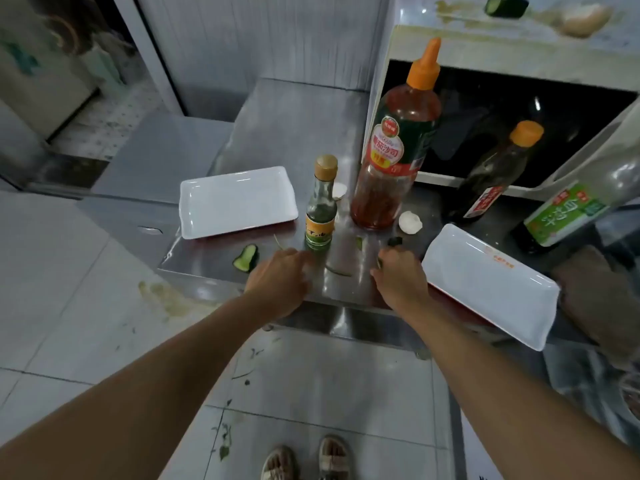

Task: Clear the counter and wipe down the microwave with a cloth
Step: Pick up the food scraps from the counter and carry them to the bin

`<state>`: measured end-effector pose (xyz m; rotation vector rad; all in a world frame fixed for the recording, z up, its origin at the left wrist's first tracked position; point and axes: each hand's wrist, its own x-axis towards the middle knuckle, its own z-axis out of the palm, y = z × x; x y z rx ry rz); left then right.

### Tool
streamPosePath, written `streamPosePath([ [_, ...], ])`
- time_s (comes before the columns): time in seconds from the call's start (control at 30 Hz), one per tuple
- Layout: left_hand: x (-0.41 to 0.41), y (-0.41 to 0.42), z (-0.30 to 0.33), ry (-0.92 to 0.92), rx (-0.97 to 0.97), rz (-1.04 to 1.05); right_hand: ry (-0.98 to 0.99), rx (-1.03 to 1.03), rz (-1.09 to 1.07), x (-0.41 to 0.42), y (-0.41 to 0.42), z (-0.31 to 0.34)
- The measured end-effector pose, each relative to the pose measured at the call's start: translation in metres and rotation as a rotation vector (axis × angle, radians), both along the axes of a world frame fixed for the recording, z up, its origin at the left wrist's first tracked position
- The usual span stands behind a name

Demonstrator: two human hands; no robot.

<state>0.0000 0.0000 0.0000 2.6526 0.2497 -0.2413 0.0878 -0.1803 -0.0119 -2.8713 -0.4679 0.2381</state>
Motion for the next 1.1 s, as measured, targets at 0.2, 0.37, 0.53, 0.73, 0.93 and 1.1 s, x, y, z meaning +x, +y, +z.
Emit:
streamPosePath([
  [0.2, -0.001, 0.014, -0.004, -0.021, 0.008, 0.073, -0.022, -0.017, -0.003, 0.006, 0.008, -0.007],
  [0.37, -0.005, 0.028, 0.003, -0.018, 0.018, 0.135, -0.01, 0.016, -0.045, 0.007, 0.014, -0.007],
  [0.53, -0.009, 0.035, 0.002, -0.037, 0.005, 0.145, 0.032, 0.307, 0.069, 0.002, 0.032, -0.009],
  [0.73, -0.013, 0.042, -0.002, -0.045, 0.018, 0.153, 0.069, 0.222, 0.136, -0.007, 0.043, -0.02],
  [0.93, -0.012, 0.041, -0.006, -0.054, 0.012, 0.159, -0.015, 0.08, 0.199, -0.008, 0.042, -0.023],
  [1.1, -0.002, 0.032, -0.006, -0.036, -0.005, 0.194, -0.048, 0.159, 0.084, -0.001, 0.031, -0.018],
])
